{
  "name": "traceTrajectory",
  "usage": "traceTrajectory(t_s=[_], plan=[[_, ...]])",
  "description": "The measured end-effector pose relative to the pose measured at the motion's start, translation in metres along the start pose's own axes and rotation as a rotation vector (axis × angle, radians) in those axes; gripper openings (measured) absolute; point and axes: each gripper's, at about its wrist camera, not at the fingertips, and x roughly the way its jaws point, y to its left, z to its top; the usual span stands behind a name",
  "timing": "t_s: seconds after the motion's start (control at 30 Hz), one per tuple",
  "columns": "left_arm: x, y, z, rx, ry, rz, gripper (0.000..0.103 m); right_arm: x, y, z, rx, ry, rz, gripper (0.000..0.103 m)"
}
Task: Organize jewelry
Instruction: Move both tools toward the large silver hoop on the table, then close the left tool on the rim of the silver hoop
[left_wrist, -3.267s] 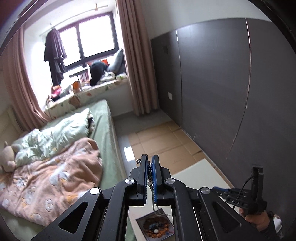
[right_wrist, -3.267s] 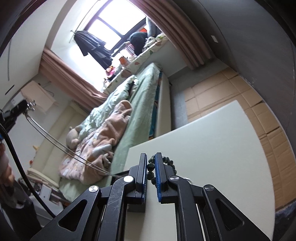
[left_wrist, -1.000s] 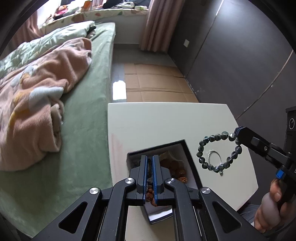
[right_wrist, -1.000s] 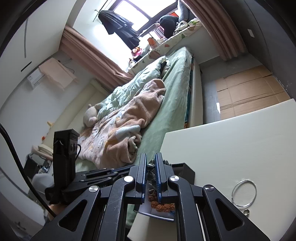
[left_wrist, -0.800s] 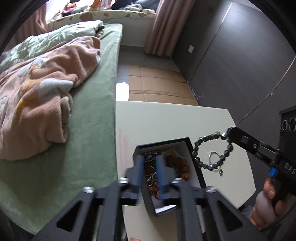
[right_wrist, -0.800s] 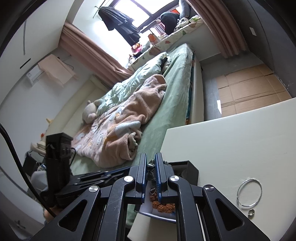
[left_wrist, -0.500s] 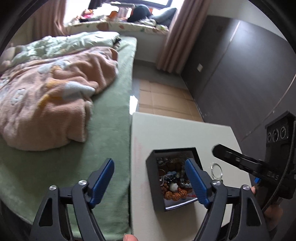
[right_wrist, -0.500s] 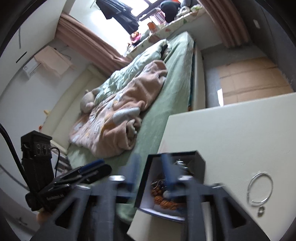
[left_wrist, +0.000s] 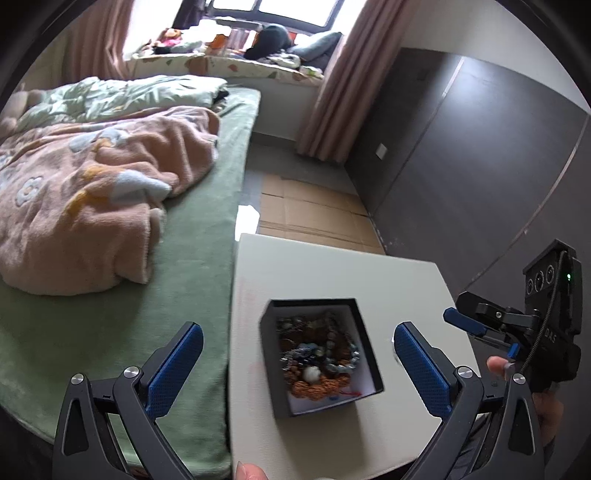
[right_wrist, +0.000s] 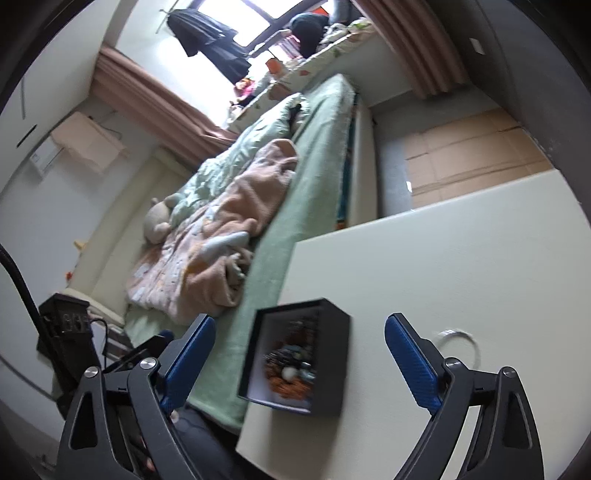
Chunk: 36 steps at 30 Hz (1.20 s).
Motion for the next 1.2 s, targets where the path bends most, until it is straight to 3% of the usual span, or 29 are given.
traceTrajectory(t_s=[0.23, 0.43, 0.67, 0.83, 0.9, 0.97, 1.03, 1.13, 1.2], plan=[[0.012, -0.035, -0.006, 0.089, 0.036, -0.008, 0.103, -0.022, -0.026, -0.008, 0.031, 0.038, -0.067, 0.101], [0.028, -0.065, -0.014, 0.161, 0.101, 0.007, 0.103, -0.042, -0.052, -0.015, 0.075, 0.057, -0.121, 0.101], [0.041, -0.098, -0.021, 0.225, 0.122, -0.02, 0.101, -0.06, -0.077, -0.019, 0.133, 0.054, -0.185, 0.101], [0.062, -0.118, -0.019, 0.221, 0.195, -0.033, 0.074, -0.072, -0.094, -0.019, 0.192, 0.024, -0.202, 0.101], [0.071, -0.128, -0.019, 0.239, 0.219, -0.03, 0.073, -0.077, -0.098, -0.018, 0.205, 0.008, -0.207, 0.101], [0.084, -0.137, -0.02, 0.244, 0.26, -0.033, 0.066, -0.081, -0.1, -0.017, 0.213, -0.008, -0.211, 0.1], [0.096, -0.143, -0.021, 0.249, 0.3, -0.031, 0.054, -0.083, -0.103, -0.017, 0.221, -0.016, -0.22, 0.093], [0.112, -0.149, -0.023, 0.246, 0.344, -0.009, 0.047, -0.082, -0.109, -0.017, 0.25, -0.009, -0.227, 0.081], [0.122, -0.152, -0.024, 0.241, 0.366, -0.002, 0.045, -0.081, -0.112, -0.018, 0.262, -0.006, -0.234, 0.081]])
